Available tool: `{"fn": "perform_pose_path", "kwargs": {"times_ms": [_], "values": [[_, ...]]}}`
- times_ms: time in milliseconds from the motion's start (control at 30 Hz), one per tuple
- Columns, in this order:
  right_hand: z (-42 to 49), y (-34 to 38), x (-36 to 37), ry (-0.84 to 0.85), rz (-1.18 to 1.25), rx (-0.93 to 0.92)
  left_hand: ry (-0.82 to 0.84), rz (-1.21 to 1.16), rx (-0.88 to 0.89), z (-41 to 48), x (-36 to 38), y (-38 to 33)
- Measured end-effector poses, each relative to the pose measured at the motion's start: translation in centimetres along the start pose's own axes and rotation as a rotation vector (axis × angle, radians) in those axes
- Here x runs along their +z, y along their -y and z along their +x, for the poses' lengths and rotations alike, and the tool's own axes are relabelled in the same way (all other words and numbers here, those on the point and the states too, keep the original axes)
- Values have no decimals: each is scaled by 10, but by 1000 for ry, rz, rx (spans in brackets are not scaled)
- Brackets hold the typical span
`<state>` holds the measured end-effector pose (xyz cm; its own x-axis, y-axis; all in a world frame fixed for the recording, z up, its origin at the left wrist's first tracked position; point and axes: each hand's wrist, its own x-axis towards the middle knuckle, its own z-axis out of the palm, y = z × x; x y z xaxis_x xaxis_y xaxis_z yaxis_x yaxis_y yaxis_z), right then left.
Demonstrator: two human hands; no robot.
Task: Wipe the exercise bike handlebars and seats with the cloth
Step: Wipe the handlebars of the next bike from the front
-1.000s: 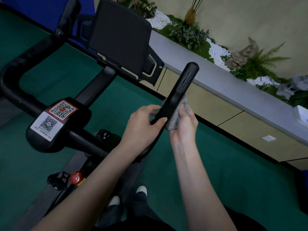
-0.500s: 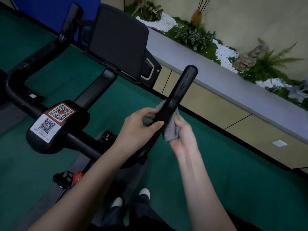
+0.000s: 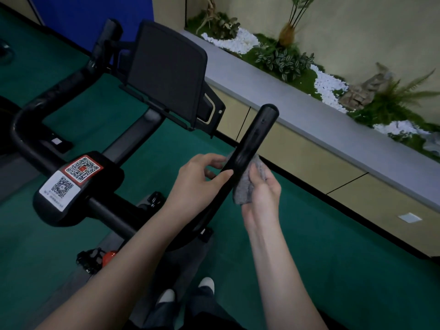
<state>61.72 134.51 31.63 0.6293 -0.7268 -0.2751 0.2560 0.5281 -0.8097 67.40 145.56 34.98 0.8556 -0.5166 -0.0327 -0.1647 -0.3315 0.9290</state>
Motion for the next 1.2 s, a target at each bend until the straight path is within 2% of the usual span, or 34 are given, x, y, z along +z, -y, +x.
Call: {"fn": "perform_pose_path", "kwargs": {"times_ms": [100, 267, 367, 467, 633, 767, 867, 1033, 1200], "values": [[-5, -5, 5, -104, -117, -153, 16, 15, -11, 5, 5, -3], [-19, -10, 2, -147, -263, -330, 16, -22, -33, 10, 11, -4], [-1, 13, 15, -239, -267, -486, 22, -52, -58, 11, 13, -3], [13, 34, 28, -237, -355, -660, 20, -65, -70, 12, 13, -3], [-5, 16, 23, -114, -720, -939, 3, -67, -54, 11, 14, -2], [14, 34, 27, -77, -889, -1102, 8, -86, -55, 10, 14, -1], [23, 45, 33, -56, -957, -1136, 6, -104, -59, 10, 14, -1], [10, 41, 17, 258, -1213, -1192, 11, -97, -64, 11, 13, -1], [19, 56, 19, 407, -1342, -1182, 14, -111, -78, 10, 12, 0]]}}
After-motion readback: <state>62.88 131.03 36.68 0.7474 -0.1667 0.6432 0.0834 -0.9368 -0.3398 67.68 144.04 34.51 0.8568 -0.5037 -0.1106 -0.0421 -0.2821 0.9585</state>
